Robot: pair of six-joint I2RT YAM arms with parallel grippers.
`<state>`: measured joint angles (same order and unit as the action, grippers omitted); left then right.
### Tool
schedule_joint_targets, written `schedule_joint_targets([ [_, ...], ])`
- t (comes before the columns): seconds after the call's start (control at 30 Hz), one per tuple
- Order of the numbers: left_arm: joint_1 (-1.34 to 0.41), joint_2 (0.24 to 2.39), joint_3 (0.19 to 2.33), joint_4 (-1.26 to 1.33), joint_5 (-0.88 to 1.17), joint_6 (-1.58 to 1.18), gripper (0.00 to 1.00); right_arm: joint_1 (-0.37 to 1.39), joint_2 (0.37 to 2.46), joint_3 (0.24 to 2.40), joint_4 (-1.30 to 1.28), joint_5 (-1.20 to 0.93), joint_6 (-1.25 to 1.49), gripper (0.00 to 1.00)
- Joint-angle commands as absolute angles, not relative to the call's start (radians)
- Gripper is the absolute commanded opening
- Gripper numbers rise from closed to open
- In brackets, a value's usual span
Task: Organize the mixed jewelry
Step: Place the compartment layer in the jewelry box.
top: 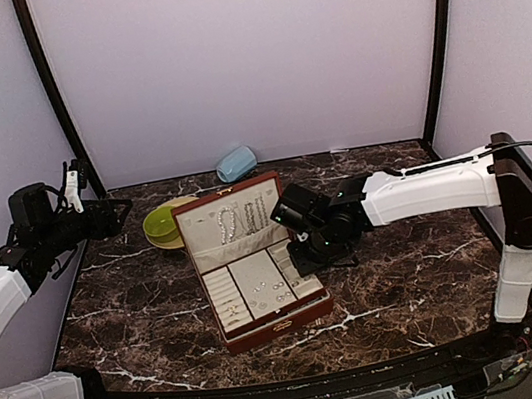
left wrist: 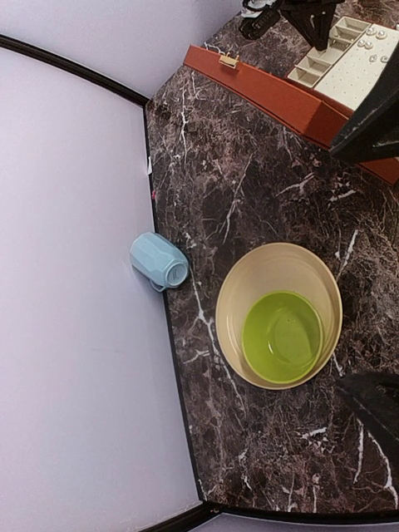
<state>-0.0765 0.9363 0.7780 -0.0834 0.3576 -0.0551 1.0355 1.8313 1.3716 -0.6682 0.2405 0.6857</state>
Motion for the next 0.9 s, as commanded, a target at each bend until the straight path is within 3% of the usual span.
schedule_joint_targets([
  [0.0, -0.074, 0.916, 0.765, -0.074, 0.364, -0.043, 0.89, 1.05, 1.823, 1.406, -0.7, 0.259, 0.716, 0.0],
  [0.87, -0.074, 0.914, 0.765, -0.075, 0.361, -0.043, 0.89, 1.07, 1.869, 1.434, -0.678, 0.224, 0.718, 0.0],
])
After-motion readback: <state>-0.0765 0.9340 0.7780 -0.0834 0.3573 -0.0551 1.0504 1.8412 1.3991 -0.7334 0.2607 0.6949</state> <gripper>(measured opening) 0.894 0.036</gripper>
